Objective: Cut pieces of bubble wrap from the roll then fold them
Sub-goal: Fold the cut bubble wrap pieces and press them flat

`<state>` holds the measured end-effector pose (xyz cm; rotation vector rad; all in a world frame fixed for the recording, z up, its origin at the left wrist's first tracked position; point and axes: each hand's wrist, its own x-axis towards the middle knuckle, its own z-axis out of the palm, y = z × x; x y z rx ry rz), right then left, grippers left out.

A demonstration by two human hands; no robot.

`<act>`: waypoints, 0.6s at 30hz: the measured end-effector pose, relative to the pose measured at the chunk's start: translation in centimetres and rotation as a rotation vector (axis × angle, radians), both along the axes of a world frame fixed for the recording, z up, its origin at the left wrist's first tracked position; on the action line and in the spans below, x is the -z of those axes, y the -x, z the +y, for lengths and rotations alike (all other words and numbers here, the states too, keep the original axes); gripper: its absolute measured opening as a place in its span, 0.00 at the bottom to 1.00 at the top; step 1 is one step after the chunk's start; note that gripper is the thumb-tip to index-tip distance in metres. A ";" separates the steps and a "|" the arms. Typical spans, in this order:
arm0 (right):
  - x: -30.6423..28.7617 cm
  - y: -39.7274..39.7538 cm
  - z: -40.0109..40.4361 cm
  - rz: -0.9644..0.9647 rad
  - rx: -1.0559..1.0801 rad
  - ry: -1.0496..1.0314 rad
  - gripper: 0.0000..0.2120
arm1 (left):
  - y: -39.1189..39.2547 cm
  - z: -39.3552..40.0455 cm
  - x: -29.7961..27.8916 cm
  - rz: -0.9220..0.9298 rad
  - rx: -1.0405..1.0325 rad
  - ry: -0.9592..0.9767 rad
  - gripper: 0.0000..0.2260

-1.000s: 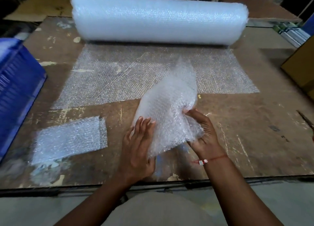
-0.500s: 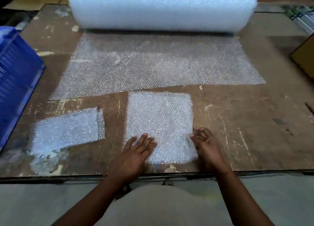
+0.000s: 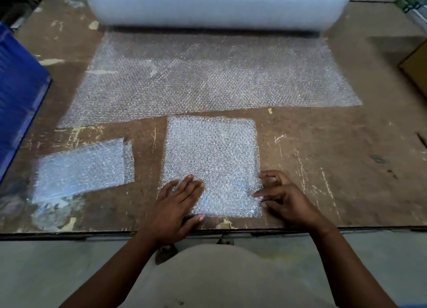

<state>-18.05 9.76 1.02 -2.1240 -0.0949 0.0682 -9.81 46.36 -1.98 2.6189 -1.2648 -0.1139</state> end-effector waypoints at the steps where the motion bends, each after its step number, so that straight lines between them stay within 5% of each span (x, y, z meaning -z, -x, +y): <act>1: 0.0 -0.1 -0.2 -0.004 -0.006 0.008 0.24 | 0.0 0.0 -0.1 0.005 -0.001 0.003 0.32; 8: -0.2 -0.4 -0.7 0.051 -0.084 -0.028 0.25 | 0.1 -0.1 -0.3 0.065 -0.033 0.088 0.24; 18: 0.4 -0.9 -1.3 -0.034 -0.040 0.020 0.08 | 0.1 -0.1 -0.5 0.111 -0.043 0.116 0.26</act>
